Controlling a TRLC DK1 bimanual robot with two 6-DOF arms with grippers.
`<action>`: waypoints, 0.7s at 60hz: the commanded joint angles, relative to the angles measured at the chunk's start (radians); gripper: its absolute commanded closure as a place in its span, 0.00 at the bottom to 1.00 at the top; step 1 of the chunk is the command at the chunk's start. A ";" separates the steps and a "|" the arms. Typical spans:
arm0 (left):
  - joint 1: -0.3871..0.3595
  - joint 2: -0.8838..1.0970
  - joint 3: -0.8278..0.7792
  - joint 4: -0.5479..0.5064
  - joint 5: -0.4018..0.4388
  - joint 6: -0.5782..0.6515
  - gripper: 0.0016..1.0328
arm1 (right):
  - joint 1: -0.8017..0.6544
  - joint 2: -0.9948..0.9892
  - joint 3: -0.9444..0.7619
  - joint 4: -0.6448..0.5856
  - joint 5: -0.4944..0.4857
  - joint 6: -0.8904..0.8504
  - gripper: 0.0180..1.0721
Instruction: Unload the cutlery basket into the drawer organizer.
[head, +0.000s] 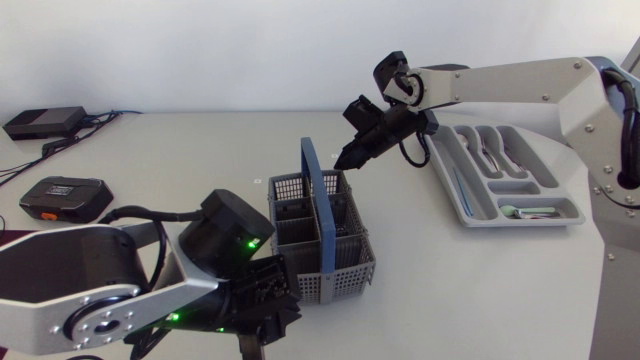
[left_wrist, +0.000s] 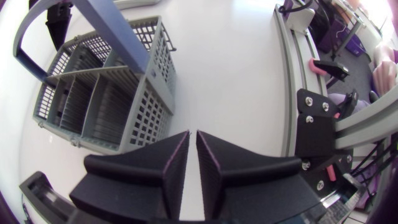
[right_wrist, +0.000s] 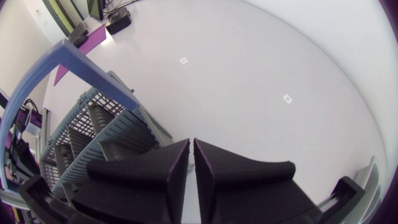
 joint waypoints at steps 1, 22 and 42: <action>0.027 0.041 -0.038 0.032 -0.010 -0.002 0.86 | 0.013 0.027 0.012 -0.010 -0.018 0.004 0.87; 0.228 0.023 -0.080 0.106 -0.030 0.029 0.86 | 0.002 -0.060 -0.132 -0.014 -0.054 -0.053 0.87; 0.351 -0.042 -0.118 0.136 -0.028 0.075 0.86 | -0.027 -0.116 -0.189 0.004 -0.051 -0.048 0.87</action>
